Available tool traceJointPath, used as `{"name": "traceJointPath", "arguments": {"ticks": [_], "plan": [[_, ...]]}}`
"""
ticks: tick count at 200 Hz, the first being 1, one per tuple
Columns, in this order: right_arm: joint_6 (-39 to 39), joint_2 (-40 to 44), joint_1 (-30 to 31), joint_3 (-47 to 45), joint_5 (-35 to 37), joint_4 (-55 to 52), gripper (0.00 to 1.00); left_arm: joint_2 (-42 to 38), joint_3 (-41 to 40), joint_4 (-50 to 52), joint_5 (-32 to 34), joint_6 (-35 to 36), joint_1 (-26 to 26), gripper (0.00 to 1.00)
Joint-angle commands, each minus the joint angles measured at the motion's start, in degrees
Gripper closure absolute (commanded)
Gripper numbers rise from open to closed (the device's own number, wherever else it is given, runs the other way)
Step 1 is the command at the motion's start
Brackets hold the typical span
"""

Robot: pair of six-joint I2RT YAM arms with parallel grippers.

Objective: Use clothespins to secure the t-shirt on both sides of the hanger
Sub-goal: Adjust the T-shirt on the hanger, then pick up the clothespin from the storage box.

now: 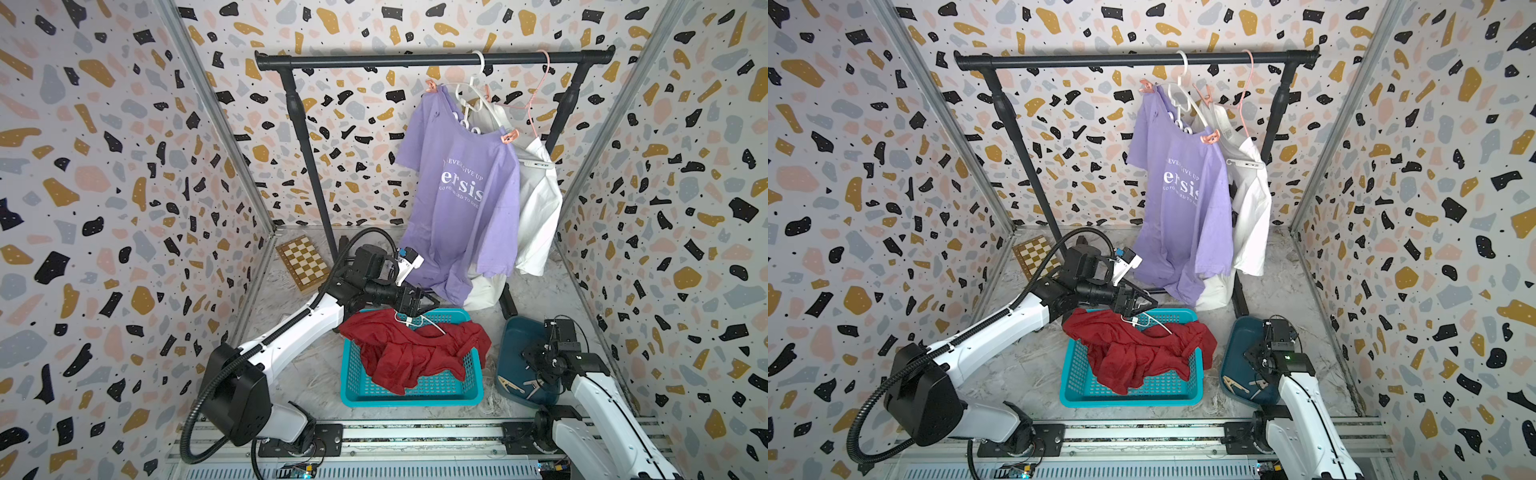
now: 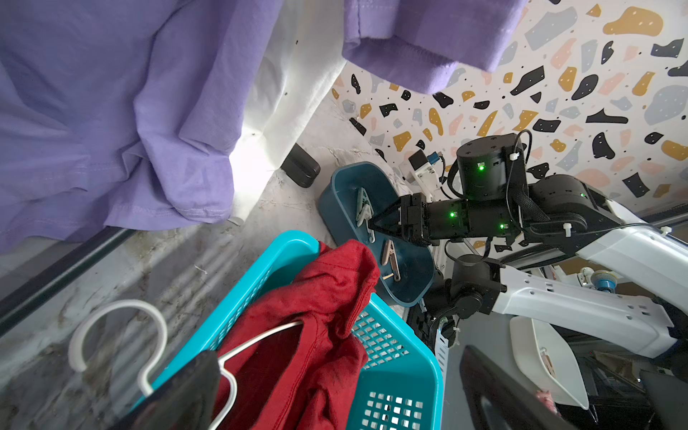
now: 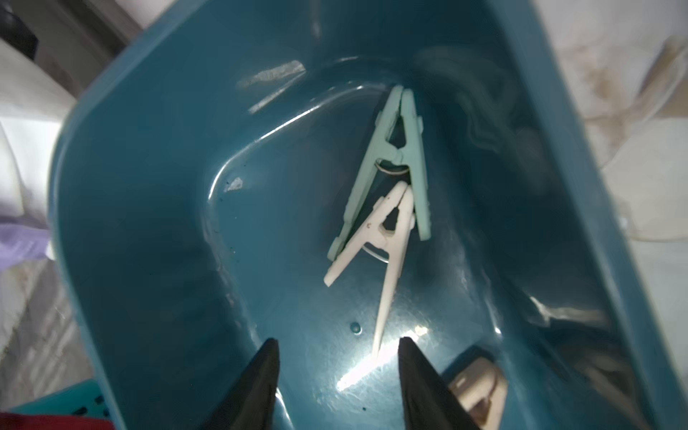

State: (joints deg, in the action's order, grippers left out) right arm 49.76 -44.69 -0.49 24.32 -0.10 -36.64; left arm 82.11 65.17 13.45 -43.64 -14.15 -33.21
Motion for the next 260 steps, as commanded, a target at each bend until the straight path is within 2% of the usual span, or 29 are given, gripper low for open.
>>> {"name": "traceJointPath", "arguments": {"ticks": [1,104,154,211,260], "plan": [[0.9,-0.5,-0.2,-1.0,1.4,0.8,0.58,0.3,-0.1,-2.1,-1.0,0.7,-0.4,0.01],[1.4,-6.3,-0.2,-4.5,3.7,4.6,0.62,0.9,0.0,-1.6,-1.3,1.1,-0.5,0.0],[0.3,-7.3,-0.2,-4.9,3.6,6.3,0.74,0.6,-0.2,-2.1,-1.3,1.0,-0.5,0.0],[-1.7,-7.5,-0.2,-5.6,0.7,8.1,0.96,1.0,-0.3,-2.7,-1.5,0.7,-0.5,0.01],[-2.8,-6.0,0.4,-5.6,-1.2,7.0,0.97,1.3,-0.1,-2.6,-1.8,0.6,-0.5,0.01]]}}
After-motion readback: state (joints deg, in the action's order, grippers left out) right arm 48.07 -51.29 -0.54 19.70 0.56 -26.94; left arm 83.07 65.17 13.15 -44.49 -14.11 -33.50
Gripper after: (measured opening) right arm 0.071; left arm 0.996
